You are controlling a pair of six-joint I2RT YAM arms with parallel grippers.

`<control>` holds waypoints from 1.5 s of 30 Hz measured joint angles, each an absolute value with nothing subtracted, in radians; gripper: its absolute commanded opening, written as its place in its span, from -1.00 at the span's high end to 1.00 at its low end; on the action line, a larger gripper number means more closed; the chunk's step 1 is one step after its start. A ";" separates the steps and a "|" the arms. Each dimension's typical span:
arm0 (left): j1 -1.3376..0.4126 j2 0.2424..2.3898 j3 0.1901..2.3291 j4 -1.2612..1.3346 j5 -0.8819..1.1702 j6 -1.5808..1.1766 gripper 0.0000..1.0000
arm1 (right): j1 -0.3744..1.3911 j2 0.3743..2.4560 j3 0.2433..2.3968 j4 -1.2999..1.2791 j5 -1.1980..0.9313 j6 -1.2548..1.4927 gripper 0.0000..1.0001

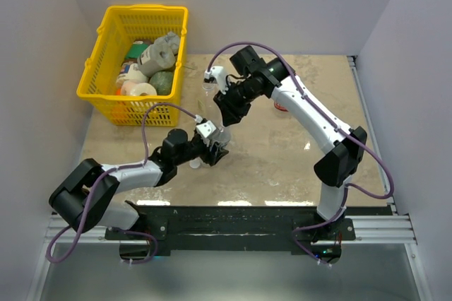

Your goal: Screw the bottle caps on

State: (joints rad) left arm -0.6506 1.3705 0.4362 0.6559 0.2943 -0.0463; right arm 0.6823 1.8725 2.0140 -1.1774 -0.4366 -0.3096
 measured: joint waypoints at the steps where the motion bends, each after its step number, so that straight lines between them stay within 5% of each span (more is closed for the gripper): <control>1: -0.651 1.371 0.429 0.679 0.299 -0.054 1.00 | 0.686 1.872 2.023 -1.184 -0.436 -0.317 -0.03; 3: -0.650 1.372 0.425 0.720 0.299 -0.080 1.00 | 0.693 1.872 2.037 -1.208 -0.432 -0.331 -0.50; 9: -0.631 1.383 0.425 0.873 0.287 -0.131 1.00 | 0.710 1.870 2.067 -1.308 -0.413 -0.363 -0.97; 19: -0.626 1.399 0.425 0.901 0.368 -0.135 1.00 | 0.688 1.549 1.883 -1.304 -0.375 -0.533 -0.97; 25: -0.621 1.379 0.436 0.839 0.626 -0.006 1.00 | 0.673 1.342 1.799 -1.200 -0.400 -0.891 -0.45; 29: -0.622 1.378 0.503 0.693 0.781 0.128 1.00 | 0.686 1.332 1.797 -1.226 -0.459 -1.185 -0.27; 36: -0.622 1.379 0.618 0.463 0.888 0.345 1.00 | 0.753 1.392 1.732 -1.311 -0.475 -1.618 -0.26; 45: -0.622 1.380 0.651 0.310 0.915 0.464 1.00 | 0.804 1.392 1.710 -1.335 -0.490 -1.824 -0.19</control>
State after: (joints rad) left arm -0.6220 1.3800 0.6510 0.3103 0.9150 0.4637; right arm 0.8040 1.3918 1.7103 -1.3354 -0.4900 -1.8240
